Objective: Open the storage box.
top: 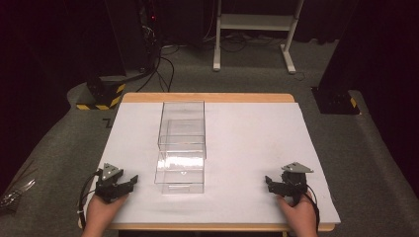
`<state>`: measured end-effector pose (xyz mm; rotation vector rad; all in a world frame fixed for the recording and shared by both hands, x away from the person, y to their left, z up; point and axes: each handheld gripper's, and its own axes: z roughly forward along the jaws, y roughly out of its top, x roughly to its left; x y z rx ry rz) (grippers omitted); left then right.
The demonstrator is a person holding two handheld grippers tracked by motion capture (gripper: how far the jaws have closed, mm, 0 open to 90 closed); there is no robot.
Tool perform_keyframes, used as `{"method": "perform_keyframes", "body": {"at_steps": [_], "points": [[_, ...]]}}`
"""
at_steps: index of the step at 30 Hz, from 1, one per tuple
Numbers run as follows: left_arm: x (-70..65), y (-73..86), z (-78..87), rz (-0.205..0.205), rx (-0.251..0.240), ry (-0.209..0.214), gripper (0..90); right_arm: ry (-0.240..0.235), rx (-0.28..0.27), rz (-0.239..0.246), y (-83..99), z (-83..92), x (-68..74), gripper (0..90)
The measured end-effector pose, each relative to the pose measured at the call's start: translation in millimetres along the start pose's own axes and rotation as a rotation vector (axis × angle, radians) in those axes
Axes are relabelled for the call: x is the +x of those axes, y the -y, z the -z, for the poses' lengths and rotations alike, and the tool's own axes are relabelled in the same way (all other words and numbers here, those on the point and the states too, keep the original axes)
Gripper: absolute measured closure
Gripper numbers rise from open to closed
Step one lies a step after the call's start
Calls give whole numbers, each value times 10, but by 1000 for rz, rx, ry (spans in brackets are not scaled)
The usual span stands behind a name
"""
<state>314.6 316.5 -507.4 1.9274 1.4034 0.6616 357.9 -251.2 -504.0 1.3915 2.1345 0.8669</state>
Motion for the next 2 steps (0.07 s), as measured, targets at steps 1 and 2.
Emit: {"method": "perform_keyframes", "body": {"at_steps": [1,2], "points": [[-2,2,-2,12,-2,8,351,0,0,-1,0,0,-1,139],[0,2,-1,13,-1,10,351,-1,0,0,0,0,-1,139]]}}
